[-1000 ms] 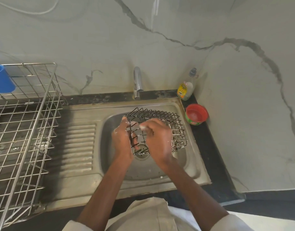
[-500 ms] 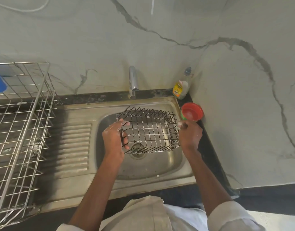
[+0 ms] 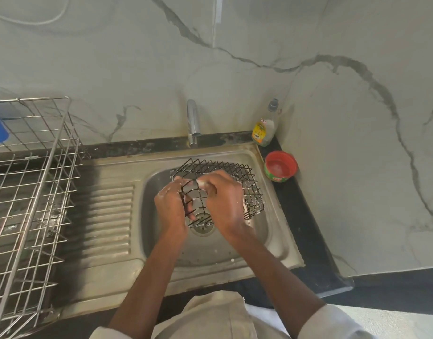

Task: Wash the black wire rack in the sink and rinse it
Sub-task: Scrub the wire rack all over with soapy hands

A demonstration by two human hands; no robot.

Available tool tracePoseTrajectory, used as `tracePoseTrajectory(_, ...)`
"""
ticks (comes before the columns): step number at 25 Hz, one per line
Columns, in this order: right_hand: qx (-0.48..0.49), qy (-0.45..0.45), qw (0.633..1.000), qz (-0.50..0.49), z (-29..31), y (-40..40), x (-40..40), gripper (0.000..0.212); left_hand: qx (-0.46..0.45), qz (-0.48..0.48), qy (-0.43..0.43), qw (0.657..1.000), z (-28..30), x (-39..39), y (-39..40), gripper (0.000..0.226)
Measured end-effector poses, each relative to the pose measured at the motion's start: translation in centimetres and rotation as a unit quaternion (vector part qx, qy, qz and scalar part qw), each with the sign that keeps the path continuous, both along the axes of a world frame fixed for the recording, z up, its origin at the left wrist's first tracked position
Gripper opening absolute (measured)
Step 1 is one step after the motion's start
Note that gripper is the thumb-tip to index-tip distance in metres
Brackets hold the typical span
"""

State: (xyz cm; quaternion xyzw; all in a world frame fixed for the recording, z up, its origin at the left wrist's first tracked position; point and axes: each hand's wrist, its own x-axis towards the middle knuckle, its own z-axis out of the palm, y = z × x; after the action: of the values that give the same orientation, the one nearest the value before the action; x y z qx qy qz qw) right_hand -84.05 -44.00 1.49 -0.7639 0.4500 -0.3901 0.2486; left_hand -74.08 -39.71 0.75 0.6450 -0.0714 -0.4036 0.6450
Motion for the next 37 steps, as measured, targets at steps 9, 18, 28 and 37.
tracePoseTrajectory(9,0.118,0.037,0.974,-0.188,-2.1,-5.7,-6.8,0.028,0.000,-0.024,0.063,0.998,0.4,0.6,0.1,0.031)
tracePoseTrajectory(18,-0.022,-0.006,1.000,0.015,0.9,0.6,1.5,0.027,-0.010,-0.050,0.001,0.999,0.8,-0.9,-0.7,0.063)
tracePoseTrajectory(28,0.105,-0.037,0.980,-0.165,-2.1,-2.8,-6.0,0.029,-0.001,-0.051,0.032,0.998,1.2,-0.3,0.1,0.045)
tracePoseTrajectory(37,0.207,-0.016,0.919,-0.336,-4.4,-5.5,-9.5,0.031,0.017,-0.009,0.032,0.999,1.6,0.9,1.1,0.016)
